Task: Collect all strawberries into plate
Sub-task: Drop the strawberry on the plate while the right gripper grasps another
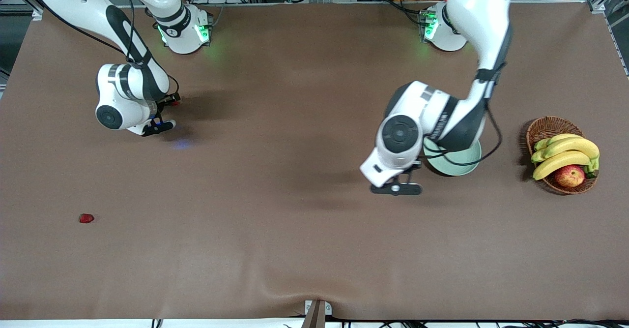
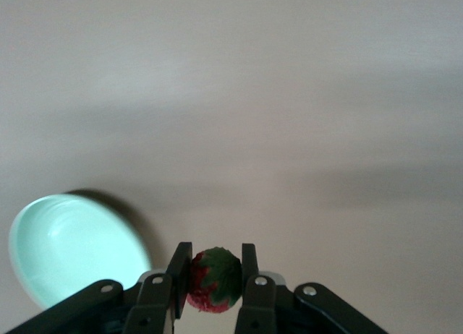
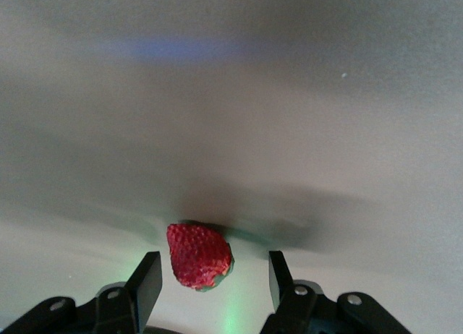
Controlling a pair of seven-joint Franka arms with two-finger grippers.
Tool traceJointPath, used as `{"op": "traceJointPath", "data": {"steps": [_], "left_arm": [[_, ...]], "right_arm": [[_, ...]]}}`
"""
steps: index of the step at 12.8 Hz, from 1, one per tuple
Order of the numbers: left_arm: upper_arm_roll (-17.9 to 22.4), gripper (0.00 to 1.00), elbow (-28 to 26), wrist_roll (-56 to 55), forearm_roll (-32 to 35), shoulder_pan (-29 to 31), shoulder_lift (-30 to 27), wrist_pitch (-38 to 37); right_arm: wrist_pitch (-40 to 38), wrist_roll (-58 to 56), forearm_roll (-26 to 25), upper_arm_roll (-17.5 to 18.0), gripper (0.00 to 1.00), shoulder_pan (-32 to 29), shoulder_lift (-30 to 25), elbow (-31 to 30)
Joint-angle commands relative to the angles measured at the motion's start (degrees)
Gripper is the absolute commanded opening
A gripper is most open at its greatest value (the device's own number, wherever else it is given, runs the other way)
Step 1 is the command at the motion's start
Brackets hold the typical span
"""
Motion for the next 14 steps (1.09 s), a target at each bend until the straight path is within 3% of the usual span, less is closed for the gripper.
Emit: {"op": "traceJointPath", "data": {"steps": [1, 4, 6, 10, 11, 12, 14], "left_arm": [[-0.6, 0.00, -10.3, 0.0, 0.7, 5.6, -5.9, 0.3], [-0.2, 0.00, -18.9, -1.9, 2.9, 7.7, -6.6, 4.3], [-0.3, 0.00, -24.6, -3.1, 3.3, 10.4, -7.1, 11.1], [-0.4, 0.00, -29.2, -3.2, 3.5, 13.4, -7.4, 15.8], [-0.4, 0.10, -29.3, -3.3, 3.5, 13.4, -7.3, 15.9], [-0.4, 0.37, -29.6, -3.3, 3.5, 13.6, -7.3, 15.9], [-0.5, 1.00, -29.6, -3.4, 3.5, 14.6, -7.6, 15.9]], "right_arm": [[0.8, 0.1, 1.4, 0.1, 0.66, 0.1, -0.3, -0.9], [0.9, 0.1, 3.3, 0.1, 0.31, 0.2, -0.3, -0.8], [0.8, 0.1, 4.0, 0.1, 0.15, 0.3, -0.2, -0.7], [0.1, -0.5, 4.0, 0.0, 0.03, 0.1, -1.3, 1.2], [-0.6, -0.7, 4.0, 0.1, 0.03, 0.2, -1.7, 3.1], [-1.4, -0.7, 4.0, 0.4, 0.03, 0.6, -1.8, 5.0], [-2.3, -0.7, 4.1, 0.7, 0.03, 3.2, -1.7, 11.1]]}}
